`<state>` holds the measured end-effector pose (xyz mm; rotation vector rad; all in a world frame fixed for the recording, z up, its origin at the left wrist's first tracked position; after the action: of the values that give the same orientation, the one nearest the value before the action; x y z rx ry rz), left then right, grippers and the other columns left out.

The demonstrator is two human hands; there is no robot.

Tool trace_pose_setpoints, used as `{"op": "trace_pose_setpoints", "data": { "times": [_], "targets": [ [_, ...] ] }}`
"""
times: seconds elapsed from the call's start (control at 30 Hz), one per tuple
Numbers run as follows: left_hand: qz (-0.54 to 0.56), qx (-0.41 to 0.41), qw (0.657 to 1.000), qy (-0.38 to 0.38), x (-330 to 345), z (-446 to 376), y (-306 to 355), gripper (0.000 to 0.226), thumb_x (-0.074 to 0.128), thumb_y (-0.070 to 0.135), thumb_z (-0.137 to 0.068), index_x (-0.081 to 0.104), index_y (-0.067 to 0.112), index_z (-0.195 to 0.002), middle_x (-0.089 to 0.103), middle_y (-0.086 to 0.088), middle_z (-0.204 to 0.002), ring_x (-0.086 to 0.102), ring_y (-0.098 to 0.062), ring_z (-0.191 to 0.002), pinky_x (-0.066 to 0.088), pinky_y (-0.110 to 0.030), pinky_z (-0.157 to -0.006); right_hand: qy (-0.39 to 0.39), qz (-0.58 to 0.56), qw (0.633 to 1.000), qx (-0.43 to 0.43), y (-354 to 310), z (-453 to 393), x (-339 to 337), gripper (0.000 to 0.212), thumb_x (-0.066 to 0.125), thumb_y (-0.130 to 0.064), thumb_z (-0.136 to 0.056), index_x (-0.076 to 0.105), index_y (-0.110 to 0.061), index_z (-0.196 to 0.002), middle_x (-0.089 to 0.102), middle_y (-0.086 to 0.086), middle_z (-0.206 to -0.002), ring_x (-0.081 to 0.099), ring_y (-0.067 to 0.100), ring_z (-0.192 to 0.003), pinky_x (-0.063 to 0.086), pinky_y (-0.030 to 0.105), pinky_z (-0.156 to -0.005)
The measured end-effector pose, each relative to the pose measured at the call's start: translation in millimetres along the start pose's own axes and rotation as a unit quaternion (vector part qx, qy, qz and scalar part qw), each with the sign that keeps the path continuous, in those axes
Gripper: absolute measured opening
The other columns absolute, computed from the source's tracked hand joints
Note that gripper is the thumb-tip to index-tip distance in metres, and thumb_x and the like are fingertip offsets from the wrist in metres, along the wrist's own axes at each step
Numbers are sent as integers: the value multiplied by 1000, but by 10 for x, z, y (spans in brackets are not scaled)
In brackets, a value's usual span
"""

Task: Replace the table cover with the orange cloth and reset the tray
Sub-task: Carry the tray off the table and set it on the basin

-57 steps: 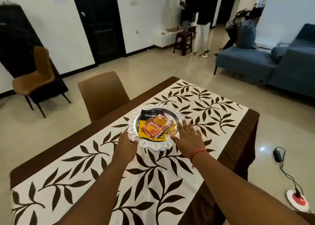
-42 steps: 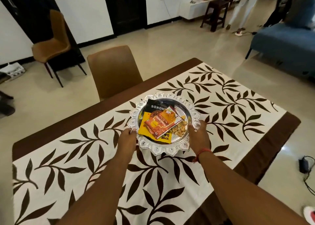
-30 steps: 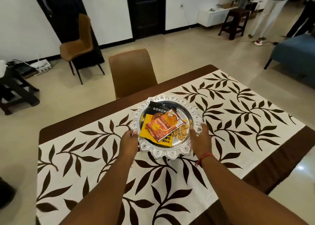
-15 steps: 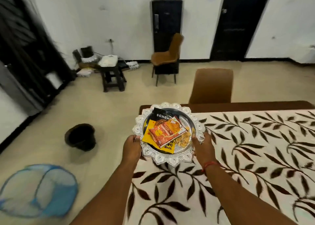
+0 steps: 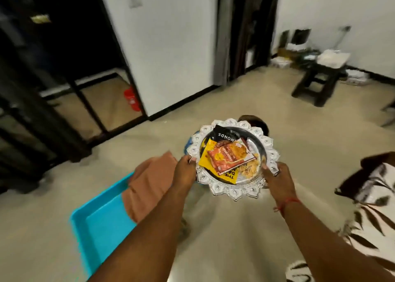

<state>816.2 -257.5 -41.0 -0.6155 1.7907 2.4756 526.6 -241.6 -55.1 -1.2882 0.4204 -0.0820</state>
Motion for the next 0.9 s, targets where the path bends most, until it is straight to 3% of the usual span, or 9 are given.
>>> {"op": "trace_pose_setpoints", "data": {
  "times": [0.07,0.13,0.23,0.37,0.43,0.53,0.67,0.9],
  "targets": [
    [22,-37,997,59,-529,-27,-272,20,44,18,-102,64,14,-106,69,-13,-106,63,-23,-86,48,-22,-70,-68,23,997,0,-17,-24,644,40,69,-35,-91,50,-24,-124,68,3,-108,68,26,-96,61,45,-74],
    [39,-64,992,96,-926,-44,-568,21,42,16,-104,61,14,-114,67,-9,-108,62,-16,-89,47,-12,-70,-118,35,992,1,-38,30,1148,32,70,-30,-91,53,-24,-118,69,-4,-101,68,23,-92,58,54,-84],
    [13,-112,981,156,-1367,-112,-1063,29,45,23,-102,63,15,-124,66,-7,-123,61,-26,-110,46,-29,-94,-182,44,982,6,25,24,1833,28,70,-21,-92,54,-25,-114,68,-11,-97,67,23,-91,56,54,-87],
    [0,-179,954,240,-1923,-108,-1933,27,45,49,-85,66,35,-95,71,-6,-103,67,-31,-97,55,-48,-89,-280,81,957,0,187,16,2674,30,72,-30,-87,57,-32,-113,70,-3,-109,68,28,-101,54,58,-89],
    [-4,-209,938,278,-2178,-3,-2325,29,44,53,-82,65,33,-88,70,-7,-96,67,-32,-91,56,-53,-84,-316,99,944,-16,180,120,3061,32,73,-34,-84,58,-35,-112,70,-1,-113,67,29,-103,53,56,-93],
    [-24,-255,910,327,-2486,370,-2186,25,48,32,-97,67,16,-96,70,-10,-96,66,-33,-90,54,-47,-84,-371,135,918,-35,109,418,3588,35,70,-14,-89,60,-20,-122,66,2,-118,62,23,-106,49,39,-98],
    [-25,-286,881,375,-2914,666,-2426,26,49,21,-100,68,4,-99,69,-15,-93,62,-36,-90,48,-41,-80,-431,206,878,-21,249,784,4141,34,67,-10,-91,60,-13,-124,69,8,-117,64,21,-96,44,26,-78],
    [-5,-324,875,359,-3660,760,-3134,24,52,22,-99,69,6,-98,69,-16,-87,63,-37,-82,49,-38,-74,-408,291,865,18,597,1435,4822,38,69,-14,-89,60,-16,-126,66,5,-116,61,25,-100,46,29,-88]
  ]
}}
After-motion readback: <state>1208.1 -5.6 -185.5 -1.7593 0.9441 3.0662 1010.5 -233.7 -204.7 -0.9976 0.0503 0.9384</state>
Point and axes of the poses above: each hand's wrist, its own z-axis away from the middle knuckle, its own x-axis out of the palm, y = z × x, the point moved 3 cm from there along -z, towards the middle knuckle
